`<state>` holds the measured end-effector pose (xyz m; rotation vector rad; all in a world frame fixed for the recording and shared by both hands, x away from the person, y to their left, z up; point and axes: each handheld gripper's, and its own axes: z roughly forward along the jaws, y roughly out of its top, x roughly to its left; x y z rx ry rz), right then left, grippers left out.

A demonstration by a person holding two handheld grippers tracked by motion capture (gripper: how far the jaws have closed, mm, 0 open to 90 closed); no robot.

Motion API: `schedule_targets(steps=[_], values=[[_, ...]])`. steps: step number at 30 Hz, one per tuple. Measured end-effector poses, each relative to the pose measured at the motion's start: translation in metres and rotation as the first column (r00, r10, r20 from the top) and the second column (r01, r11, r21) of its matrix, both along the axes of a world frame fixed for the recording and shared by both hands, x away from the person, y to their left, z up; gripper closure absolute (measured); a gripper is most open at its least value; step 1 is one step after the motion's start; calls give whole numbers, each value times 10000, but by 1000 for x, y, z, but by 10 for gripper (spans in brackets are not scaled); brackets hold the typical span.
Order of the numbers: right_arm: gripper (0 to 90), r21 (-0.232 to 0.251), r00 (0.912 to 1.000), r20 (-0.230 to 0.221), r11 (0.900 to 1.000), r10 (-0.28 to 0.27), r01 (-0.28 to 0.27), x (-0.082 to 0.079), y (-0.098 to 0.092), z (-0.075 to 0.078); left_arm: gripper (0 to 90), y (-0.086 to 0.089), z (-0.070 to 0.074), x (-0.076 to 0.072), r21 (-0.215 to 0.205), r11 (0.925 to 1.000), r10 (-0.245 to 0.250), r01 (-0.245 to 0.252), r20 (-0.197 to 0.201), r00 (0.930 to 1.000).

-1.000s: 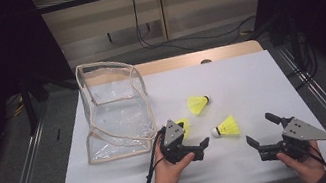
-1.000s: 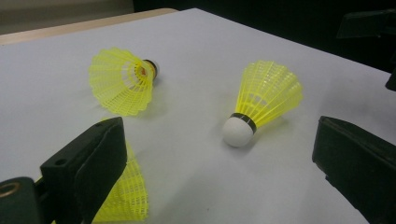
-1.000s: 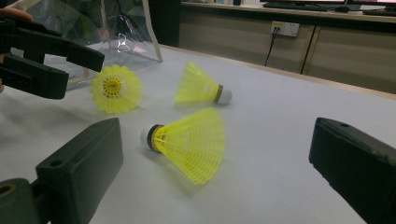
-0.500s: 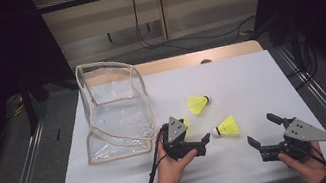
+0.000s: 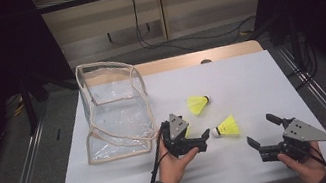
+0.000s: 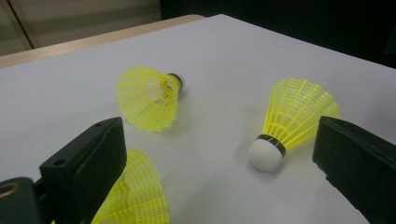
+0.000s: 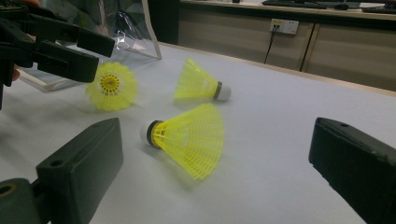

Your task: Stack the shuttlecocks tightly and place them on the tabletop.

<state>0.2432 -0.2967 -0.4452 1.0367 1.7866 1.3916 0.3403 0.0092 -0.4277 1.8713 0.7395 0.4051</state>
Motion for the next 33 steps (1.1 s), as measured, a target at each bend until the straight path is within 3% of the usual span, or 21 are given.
schedule_targets(steps=[7, 11, 14, 23, 28, 33], values=[[27, -43, 10000, 2, 10000, 4, -4, 0, 0, -1, 24, -4, -2, 2, 306, 9991, 282, -285, 86, 9996], [27, -53, 10000, -37, 10000, 24, -24, 0, 1, -1, 48, -3, -4, 4, 937, 9914, 875, -910, 412, 9953], [27, -55, 10000, -48, 10000, 42, -42, 0, 1, -1, 76, -4, -6, 4, 1276, 9858, 1048, -1090, 394, 9937], [27, -14, 10000, -70, 10000, 70, -71, 1, 2, -2, 156, -1, -14, 5, 1270, 9789, 1634, -1604, -136, 9865], [28, -38, 10000, -52, 10000, 69, -69, 1, 2, -2, 220, 0, -14, 5, 1580, 9705, 1861, -1819, -125, 9824], [27, -59, 10000, -63, 10000, 45, -46, 1, 2, -2, 343, 2, -13, 5, 1792, 9636, 2009, -1985, 49, 9796]])
